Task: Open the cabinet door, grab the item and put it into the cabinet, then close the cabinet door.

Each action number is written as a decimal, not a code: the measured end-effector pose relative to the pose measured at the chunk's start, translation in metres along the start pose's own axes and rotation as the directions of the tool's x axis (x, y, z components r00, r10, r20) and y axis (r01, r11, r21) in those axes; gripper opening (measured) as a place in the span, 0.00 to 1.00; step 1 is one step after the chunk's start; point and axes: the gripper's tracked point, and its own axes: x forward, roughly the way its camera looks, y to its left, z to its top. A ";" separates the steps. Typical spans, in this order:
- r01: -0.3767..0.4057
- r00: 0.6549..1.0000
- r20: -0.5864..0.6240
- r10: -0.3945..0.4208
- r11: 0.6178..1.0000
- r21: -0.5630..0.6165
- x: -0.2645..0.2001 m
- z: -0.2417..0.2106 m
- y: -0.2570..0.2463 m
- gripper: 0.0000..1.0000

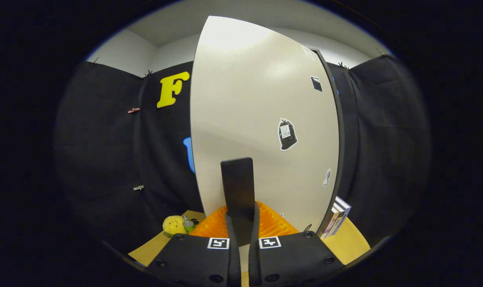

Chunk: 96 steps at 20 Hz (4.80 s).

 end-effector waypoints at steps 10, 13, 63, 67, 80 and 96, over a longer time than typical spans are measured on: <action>0.097 0.995 -0.010 -0.097 0.995 -0.017 -0.073 0.004 -0.072 0.11; 0.145 0.989 -0.009 -0.145 0.989 -0.033 -0.089 0.007 -0.099 0.11; 0.101 0.986 -0.135 -0.093 0.993 0.053 -0.269 -0.062 -0.181 0.98; 0.047 0.986 -0.156 -0.052 0.998 -0.032 -0.268 -0.082 -0.114 0.98; -0.151 0.948 -0.283 0.145 0.989 0.002 -0.164 -0.158 -0.003 0.99; -0.010 0.691 -0.723 0.018 1.000 0.015 -0.055 -0.412 -0.095 0.99</action>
